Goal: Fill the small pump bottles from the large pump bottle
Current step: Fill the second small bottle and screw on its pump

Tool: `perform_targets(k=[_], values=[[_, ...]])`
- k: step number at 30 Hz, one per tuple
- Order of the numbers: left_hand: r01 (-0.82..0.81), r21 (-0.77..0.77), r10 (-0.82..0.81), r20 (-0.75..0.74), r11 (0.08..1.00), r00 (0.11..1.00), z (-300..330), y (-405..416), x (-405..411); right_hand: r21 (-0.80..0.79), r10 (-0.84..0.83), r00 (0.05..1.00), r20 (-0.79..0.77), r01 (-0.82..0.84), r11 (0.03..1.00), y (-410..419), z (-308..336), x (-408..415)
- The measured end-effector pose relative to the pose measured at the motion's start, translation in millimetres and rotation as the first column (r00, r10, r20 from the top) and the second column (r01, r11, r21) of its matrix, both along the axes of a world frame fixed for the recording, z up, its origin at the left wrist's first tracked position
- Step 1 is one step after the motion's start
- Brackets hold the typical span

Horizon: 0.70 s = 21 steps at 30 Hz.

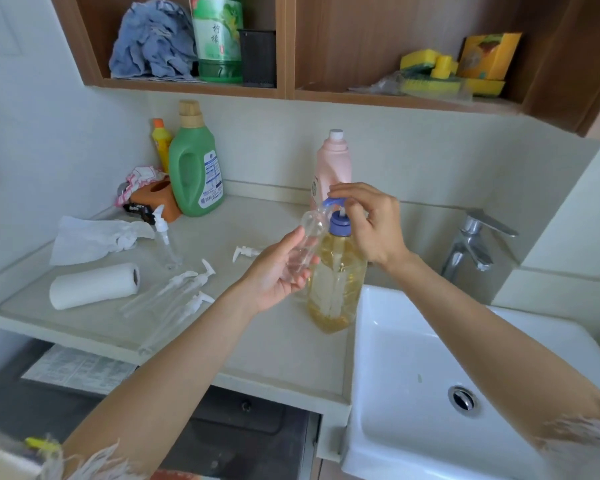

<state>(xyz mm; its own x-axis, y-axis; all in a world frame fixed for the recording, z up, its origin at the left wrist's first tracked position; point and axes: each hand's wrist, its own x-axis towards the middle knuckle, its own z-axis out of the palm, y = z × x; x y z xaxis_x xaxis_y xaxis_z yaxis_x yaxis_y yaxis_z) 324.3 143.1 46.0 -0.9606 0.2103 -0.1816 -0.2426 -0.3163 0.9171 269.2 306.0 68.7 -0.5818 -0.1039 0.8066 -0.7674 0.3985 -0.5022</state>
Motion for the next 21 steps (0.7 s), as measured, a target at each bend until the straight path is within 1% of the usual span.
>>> perform_targets(k=[4,6,8,10,14,21], values=[[-0.078,-0.004,0.077,-0.052,0.997,0.996,4.2,1.0,-1.5,0.038,0.01,1.0,0.029,-0.011,0.999,2.5,9.1,-2.4],[-0.105,0.005,0.105,-0.072,0.994,0.992,1.7,0.4,-2.9,0.01,0.002,1.0,-0.003,-0.002,1.0,1.1,1.1,-2.4],[-0.122,0.021,0.124,-0.071,0.992,0.99,-0.8,0.3,-3.4,-0.036,-0.007,0.998,-0.065,0.004,0.999,-1.4,-9.6,-3.2],[-0.122,0.025,0.124,-0.07,0.992,0.99,-2.5,1.3,-3.2,-0.066,-0.012,0.993,-0.12,0.004,0.998,-4.8,-19.2,-4.5],[-0.111,-0.021,0.109,-0.074,0.994,0.991,-7.6,0.6,-2.9,-0.096,-0.021,0.987,-0.159,0.005,0.995,-10.9,-32.6,-9.7],[-0.077,-0.049,0.074,-0.067,0.996,0.995,-4.1,-4.3,1.6,-0.092,-0.025,0.989,-0.148,0.011,0.996,-11.1,-35.0,-5.1]])
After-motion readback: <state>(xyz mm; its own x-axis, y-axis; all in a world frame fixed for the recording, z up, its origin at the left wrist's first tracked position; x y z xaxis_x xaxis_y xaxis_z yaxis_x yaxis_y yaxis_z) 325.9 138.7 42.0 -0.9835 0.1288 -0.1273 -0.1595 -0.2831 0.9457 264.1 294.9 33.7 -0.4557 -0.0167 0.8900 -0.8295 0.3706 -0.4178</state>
